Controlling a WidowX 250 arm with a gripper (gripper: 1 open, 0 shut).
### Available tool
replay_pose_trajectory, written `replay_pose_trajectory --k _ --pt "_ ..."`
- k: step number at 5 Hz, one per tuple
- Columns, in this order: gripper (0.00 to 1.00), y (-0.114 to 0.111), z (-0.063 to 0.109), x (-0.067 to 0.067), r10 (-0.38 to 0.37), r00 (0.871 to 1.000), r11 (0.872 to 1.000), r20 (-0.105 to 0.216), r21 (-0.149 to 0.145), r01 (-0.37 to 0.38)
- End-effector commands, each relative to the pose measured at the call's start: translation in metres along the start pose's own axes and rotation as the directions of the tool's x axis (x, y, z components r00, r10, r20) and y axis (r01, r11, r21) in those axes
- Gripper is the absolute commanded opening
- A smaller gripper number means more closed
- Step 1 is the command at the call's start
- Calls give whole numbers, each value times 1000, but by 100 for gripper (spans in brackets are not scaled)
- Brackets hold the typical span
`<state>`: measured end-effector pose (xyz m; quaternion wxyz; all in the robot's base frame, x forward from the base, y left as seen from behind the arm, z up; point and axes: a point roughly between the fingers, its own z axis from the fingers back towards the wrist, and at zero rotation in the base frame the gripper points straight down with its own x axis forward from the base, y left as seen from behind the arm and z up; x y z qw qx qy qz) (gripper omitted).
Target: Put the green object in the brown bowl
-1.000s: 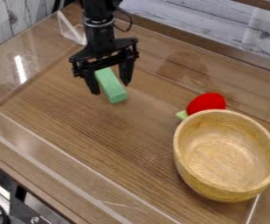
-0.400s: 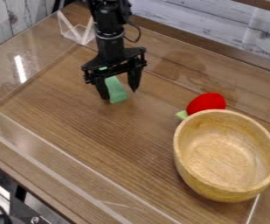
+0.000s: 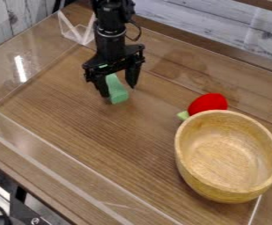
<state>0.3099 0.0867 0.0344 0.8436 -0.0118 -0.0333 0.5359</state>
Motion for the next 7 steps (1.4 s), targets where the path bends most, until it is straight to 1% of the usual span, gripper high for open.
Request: replay_pose_trajectory --k 1,2,3,4,5,6,7 --pt "100 -2 20 11 47 997 998 62 -48 -44" --pt "100 3 22 8 74 995 996 71 -46 -71" --pt "100 4 20 18 -6 997 999 72 -48 9" --pt "100 4 15 26 -79 994 995 71 -51 83" --pt "100 4 14 16 -171 983 983 64 -55 175" --pt "0 3 10 10 -124 990 990 64 -53 127" --pt "0 -2 28 -1 -75 996 994 48 -79 79"
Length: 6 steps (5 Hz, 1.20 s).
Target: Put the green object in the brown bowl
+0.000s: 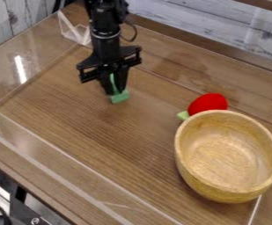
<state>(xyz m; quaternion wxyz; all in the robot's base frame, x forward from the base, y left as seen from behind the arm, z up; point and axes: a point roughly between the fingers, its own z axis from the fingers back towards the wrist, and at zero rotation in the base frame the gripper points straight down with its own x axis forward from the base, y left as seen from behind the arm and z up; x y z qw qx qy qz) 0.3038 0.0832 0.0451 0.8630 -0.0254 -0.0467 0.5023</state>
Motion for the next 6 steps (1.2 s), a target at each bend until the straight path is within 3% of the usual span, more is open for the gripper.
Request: replay_pose_trajectory --k 1,2,3,4,5,6 --pt "0 -12 35 -2 -64 998 995 19 -75 66" --pt "0 -22 55 -18 -148 989 984 -10 -107 146" --pt "0 -29 70 -41 -124 992 985 -18 -123 121" --pt "0 -35 74 -71 -107 994 987 -25 -119 103" --pt "0 -43 76 -111 -203 978 973 -40 -122 197" --pt "0 -54 76 -155 -328 943 939 -59 -128 319"
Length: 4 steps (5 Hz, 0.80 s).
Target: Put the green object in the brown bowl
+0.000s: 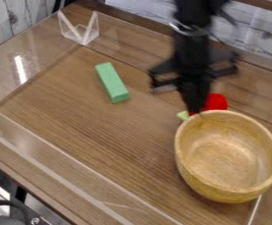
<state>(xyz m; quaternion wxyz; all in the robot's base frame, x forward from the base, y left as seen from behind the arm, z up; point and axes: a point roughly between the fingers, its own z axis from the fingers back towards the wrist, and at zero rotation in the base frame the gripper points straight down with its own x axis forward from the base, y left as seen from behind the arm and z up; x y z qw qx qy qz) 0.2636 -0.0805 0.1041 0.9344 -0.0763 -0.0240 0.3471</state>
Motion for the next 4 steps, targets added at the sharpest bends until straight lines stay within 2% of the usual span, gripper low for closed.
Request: replay_pose_trajectory --k 1,3,4 --pt "0 -4 16 -4 -23 999 999 26 -33 24" --pt "0 5 41 4 16 999 999 35 -43 -14" --pt "0 0 50 -5 2 1000 999 31 -42 -1"
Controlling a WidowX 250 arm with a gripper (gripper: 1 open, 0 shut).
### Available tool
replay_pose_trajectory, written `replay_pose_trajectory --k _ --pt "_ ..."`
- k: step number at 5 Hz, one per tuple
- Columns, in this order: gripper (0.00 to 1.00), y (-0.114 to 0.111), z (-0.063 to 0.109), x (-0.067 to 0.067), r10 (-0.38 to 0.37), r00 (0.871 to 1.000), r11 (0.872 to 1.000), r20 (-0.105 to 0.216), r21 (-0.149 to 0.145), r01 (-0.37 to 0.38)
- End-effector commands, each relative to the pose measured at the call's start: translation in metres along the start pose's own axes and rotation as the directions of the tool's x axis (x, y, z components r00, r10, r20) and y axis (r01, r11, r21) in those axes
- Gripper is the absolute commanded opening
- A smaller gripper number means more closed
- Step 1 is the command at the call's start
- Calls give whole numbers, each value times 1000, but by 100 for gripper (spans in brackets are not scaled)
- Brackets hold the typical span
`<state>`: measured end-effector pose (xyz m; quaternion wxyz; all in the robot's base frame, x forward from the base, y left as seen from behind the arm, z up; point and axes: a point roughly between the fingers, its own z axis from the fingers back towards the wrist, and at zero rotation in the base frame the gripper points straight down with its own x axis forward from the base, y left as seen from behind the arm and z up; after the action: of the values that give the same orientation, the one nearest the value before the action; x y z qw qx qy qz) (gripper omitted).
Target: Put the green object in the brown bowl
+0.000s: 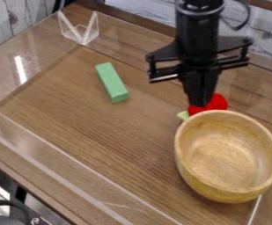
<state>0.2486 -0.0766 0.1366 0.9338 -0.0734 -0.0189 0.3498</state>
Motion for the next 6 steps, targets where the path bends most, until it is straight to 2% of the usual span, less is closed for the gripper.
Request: replay_pose_trajectory --k 1,3,5,6 --pt "0 -7 9 -13 -25 999 999 22 -34 25" --pt "0 5 4 -19 -22 1000 999 13 -25 23" --pt "0 -5 -15 -25 -40 999 999 5 -20 41" --pt "0 -6 -21 -33 -47 999 999 8 -22 47"
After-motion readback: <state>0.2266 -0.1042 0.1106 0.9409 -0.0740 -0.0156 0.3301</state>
